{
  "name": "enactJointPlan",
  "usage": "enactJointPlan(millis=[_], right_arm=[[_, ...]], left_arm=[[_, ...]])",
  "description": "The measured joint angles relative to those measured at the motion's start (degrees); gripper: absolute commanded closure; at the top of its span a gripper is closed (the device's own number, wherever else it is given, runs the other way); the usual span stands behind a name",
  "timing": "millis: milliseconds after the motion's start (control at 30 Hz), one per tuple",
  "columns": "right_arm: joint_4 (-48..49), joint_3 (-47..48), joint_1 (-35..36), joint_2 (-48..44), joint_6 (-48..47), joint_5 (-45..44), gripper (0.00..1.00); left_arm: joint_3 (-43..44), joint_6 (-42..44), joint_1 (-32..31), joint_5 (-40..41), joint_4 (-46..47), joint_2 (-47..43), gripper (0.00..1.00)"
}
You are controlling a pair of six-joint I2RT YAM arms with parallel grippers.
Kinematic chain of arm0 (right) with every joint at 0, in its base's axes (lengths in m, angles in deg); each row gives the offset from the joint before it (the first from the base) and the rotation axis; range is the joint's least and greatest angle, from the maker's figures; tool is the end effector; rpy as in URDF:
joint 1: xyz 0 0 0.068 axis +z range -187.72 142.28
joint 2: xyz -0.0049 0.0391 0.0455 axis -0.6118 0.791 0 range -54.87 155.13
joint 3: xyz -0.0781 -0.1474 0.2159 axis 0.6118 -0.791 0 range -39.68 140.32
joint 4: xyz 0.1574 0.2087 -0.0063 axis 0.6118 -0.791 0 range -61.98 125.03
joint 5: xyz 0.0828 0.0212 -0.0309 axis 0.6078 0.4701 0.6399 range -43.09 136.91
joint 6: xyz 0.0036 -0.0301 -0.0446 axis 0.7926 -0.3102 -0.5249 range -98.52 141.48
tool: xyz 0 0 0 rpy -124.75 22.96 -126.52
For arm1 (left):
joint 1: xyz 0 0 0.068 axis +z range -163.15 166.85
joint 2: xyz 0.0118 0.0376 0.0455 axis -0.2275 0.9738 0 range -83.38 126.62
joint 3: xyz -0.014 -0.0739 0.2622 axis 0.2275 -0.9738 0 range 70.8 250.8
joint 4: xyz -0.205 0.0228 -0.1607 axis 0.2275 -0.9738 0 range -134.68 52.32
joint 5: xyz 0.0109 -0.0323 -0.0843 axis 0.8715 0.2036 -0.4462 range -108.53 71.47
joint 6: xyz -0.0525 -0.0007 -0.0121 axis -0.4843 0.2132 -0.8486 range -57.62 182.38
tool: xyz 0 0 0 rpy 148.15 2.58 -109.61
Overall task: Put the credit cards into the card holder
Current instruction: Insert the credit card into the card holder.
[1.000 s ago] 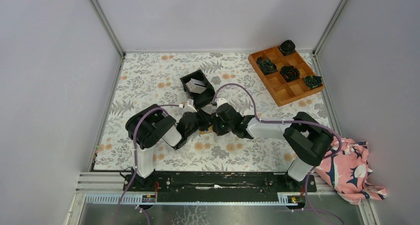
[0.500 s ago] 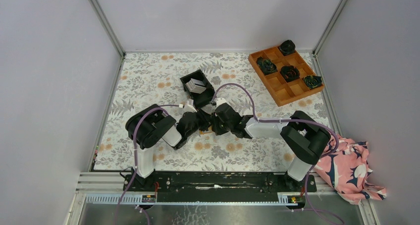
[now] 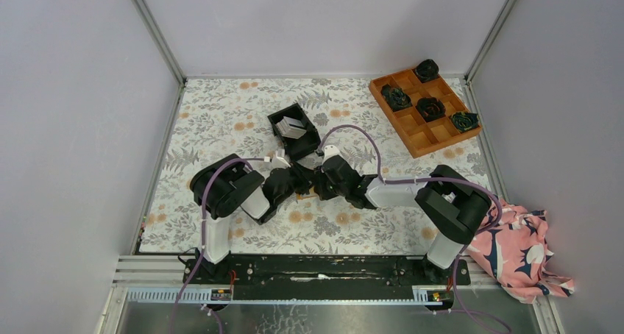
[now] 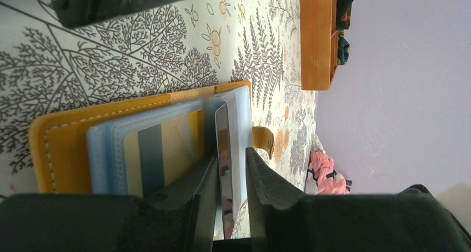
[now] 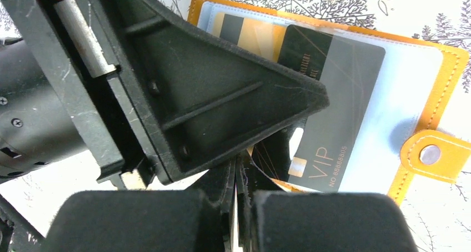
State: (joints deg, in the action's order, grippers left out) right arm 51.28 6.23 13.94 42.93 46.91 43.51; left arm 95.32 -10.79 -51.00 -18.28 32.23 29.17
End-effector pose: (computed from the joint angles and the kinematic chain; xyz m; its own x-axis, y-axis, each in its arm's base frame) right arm 0.2146 0.2679 0.1555 -0.6498 -0.1304 -0.7488 -0.5248 0.7897 0.3178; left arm 0.2320 -0.1801 0.0804 -0.6554 -0.7029 -0.2765 -0.0583 0.4121 -0.9093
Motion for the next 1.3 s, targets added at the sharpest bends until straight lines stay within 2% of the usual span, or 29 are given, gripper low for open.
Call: enactJointPlan(millis=[233,533,1300], right_arm=[[3.87,-2.25,0.04,0.00,0.28,-3.43,1.00],[4.31,-2.49,0.07,0.00,0.33,-7.13,1.00],[4.83,-1.81,0.11,1.66,0.37,-9.44,1.00]], left_arm=[[-0.92,-0.63,-0.07,-0.09,0.87,-0.11,0.68],[-1.70,-0.92,-0.07,-0.11,1.40,-0.42,0.67],[-5.86,2.80,0.02,0.90,-0.26,-5.42,0.66]])
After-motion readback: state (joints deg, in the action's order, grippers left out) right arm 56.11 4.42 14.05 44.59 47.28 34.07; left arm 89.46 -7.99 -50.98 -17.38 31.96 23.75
